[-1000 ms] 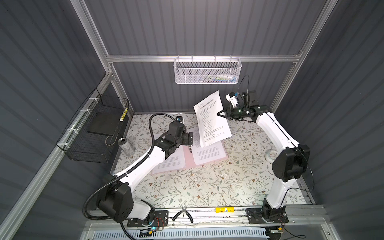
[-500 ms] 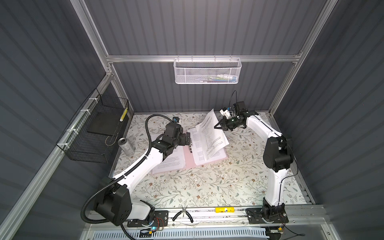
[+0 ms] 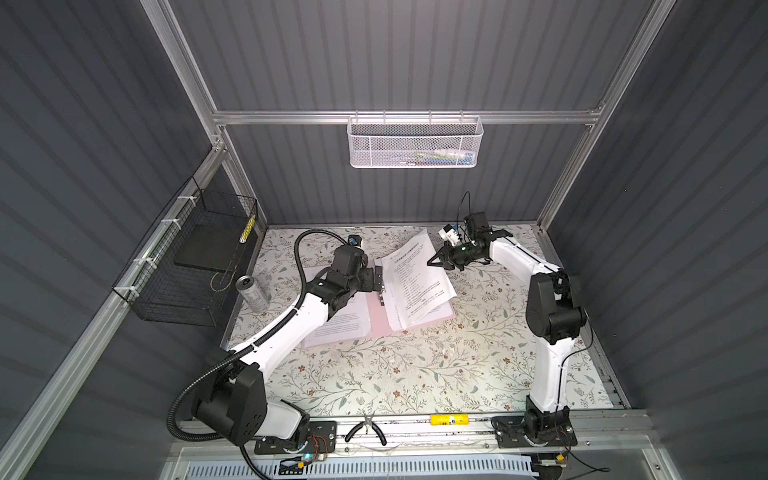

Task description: Put the files into the folder

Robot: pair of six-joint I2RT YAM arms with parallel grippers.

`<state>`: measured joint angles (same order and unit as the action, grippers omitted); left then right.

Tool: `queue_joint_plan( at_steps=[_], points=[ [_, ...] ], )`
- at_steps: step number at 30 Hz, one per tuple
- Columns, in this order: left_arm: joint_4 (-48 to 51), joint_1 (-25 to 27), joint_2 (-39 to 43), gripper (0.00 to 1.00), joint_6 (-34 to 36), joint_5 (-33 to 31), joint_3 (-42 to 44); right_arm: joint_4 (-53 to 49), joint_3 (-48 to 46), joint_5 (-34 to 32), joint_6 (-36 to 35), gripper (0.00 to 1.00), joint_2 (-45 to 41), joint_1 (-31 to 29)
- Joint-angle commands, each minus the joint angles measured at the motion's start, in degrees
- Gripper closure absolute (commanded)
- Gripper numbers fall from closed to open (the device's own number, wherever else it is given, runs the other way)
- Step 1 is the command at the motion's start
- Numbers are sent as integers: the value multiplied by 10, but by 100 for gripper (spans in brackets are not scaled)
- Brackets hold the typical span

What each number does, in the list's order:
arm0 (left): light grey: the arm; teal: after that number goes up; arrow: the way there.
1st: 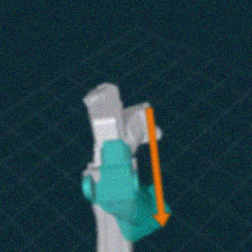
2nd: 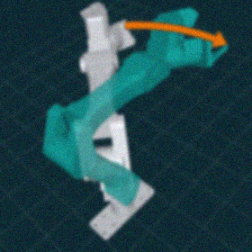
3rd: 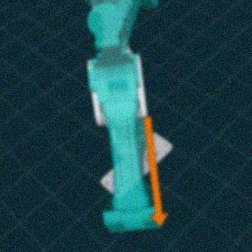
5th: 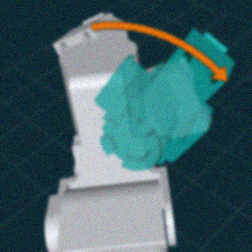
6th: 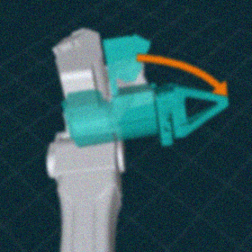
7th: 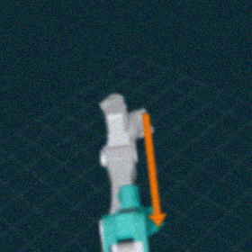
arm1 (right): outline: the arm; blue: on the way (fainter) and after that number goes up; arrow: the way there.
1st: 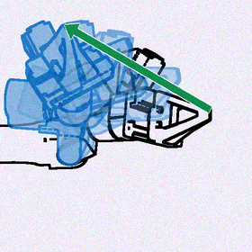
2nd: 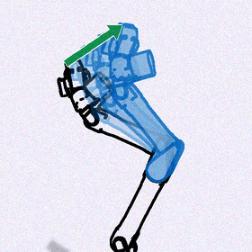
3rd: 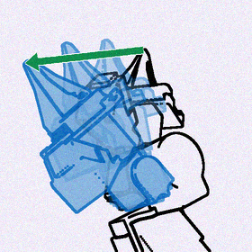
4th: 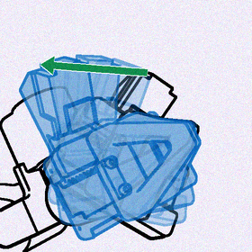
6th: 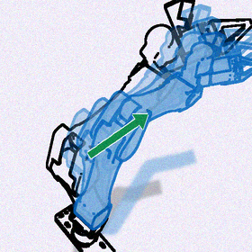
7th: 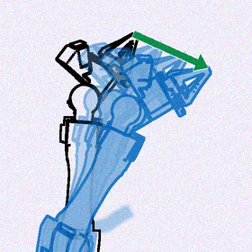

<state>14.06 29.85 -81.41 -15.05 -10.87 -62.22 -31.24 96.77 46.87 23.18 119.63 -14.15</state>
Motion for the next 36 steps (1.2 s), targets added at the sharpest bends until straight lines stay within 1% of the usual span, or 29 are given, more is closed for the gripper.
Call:
queue_joint_plan(
  at_steps=[1, 22, 36],
  points=[
    [-1, -3, -10, 0, -4, 7, -1, 24, -6, -6, 17, 100, 12, -5],
    [-7, -3, -22, 0, -10, 13, 9, 36, -12, -14, 22, 100, 43, -16],
    [-3, -3, -22, 0, -9, 10, 9, 56, -35, -37, 50, 100, 38, -19]
  ],
)
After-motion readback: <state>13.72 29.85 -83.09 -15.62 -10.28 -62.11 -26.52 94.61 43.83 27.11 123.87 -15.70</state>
